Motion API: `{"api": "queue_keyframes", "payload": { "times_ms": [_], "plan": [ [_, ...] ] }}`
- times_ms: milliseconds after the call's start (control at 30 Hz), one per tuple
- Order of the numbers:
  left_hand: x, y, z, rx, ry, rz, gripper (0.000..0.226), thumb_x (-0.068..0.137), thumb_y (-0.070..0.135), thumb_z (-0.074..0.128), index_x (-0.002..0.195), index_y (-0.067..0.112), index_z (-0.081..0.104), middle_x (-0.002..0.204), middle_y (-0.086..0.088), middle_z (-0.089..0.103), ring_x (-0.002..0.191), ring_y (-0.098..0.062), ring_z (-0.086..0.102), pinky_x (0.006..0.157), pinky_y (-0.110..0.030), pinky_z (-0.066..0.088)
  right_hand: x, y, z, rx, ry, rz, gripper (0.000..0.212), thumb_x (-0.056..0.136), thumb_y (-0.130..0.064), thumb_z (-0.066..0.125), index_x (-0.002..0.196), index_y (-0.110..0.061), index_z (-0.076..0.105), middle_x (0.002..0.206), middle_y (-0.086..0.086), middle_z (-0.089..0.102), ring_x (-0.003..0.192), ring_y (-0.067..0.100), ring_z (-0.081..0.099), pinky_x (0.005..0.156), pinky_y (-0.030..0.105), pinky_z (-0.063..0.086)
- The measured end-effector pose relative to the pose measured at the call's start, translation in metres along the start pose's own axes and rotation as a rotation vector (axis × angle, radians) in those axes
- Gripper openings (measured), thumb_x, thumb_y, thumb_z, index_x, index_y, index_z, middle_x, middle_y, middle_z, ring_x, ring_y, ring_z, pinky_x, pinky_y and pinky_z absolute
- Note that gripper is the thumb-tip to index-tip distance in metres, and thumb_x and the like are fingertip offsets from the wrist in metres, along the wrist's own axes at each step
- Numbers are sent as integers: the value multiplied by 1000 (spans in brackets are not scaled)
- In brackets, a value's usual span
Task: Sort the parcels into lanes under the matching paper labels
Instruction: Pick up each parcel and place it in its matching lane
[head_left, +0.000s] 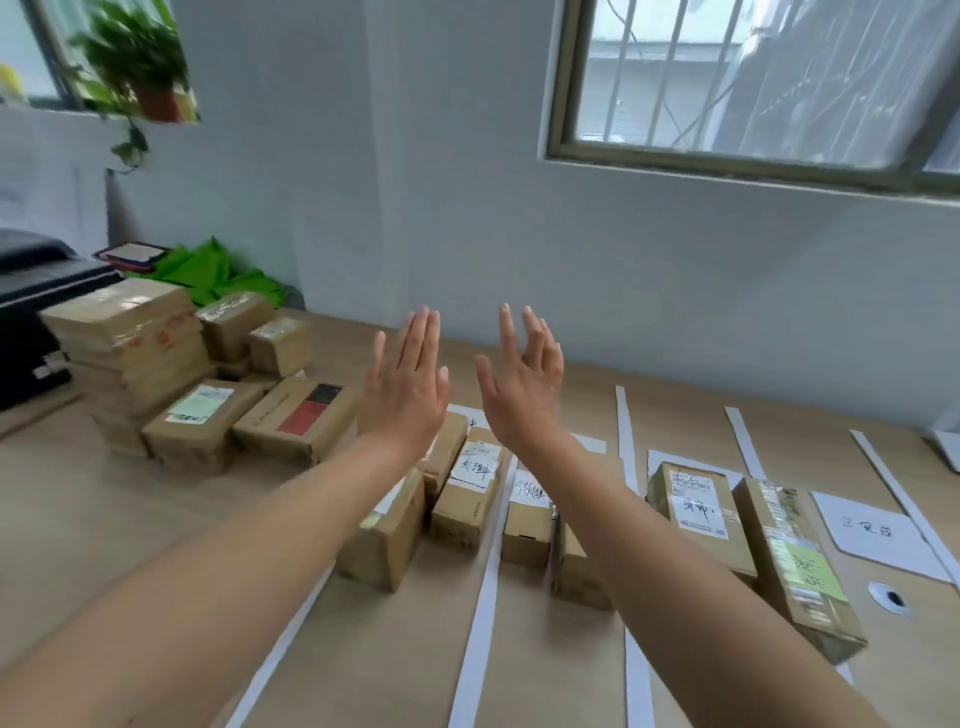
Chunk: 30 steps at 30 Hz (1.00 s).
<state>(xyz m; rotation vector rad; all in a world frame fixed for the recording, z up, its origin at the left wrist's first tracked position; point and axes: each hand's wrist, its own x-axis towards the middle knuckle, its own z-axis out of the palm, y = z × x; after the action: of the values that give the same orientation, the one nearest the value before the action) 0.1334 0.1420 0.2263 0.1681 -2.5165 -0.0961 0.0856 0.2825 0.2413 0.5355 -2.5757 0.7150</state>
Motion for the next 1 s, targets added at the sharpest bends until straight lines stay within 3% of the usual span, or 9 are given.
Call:
{"api": "queue_keyframes", "payload": {
  "times_ms": [233, 467, 600, 733, 1000],
  "plan": [
    [-44, -131, -89, 47, 131, -101, 66, 101, 31, 39, 157, 10, 12, 165, -5, 14, 152, -17, 13, 123, -45, 4, -28, -151, 16, 5, 1, -93, 68, 103, -38, 36, 160, -22, 2, 163, 7, 3, 152, 26, 0, 124, 44, 1],
    [-83, -260, -162, 170, 160, -100, 63, 103, 35, 26, 158, 9, 8, 166, -5, 7, 153, -19, 8, 124, -48, 6, -55, -297, 46, 72, -17, -202, 68, 102, -35, 39, 159, -23, 3, 161, 5, 8, 151, 23, 0, 124, 45, 0],
    [-101, -311, -189, 195, 195, -154, 64, 103, 37, 24, 158, 10, 5, 166, -4, 4, 153, -16, 2, 124, -46, 2, -66, -345, 67, 113, -22, -220, 68, 101, -37, 41, 158, -23, 6, 159, 4, 10, 151, 22, 2, 124, 45, -1],
    [-119, -346, -197, 208, 200, -151, 63, 102, 38, 21, 157, 8, 15, 165, -7, 16, 152, -19, 12, 123, -48, 9, -65, -380, 83, 123, -29, -240, 66, 101, -37, 40, 157, -23, 8, 159, 4, 11, 151, 23, 3, 123, 47, 0],
    [-133, -412, -175, 215, 117, -189, 62, 103, 32, 36, 157, 8, 18, 164, -7, 20, 152, -19, 16, 123, -50, 13, -54, -422, 138, 160, -87, -244, 65, 103, -38, 39, 158, -21, 10, 160, 4, 12, 151, 22, 4, 123, 45, -3]
  ]
}}
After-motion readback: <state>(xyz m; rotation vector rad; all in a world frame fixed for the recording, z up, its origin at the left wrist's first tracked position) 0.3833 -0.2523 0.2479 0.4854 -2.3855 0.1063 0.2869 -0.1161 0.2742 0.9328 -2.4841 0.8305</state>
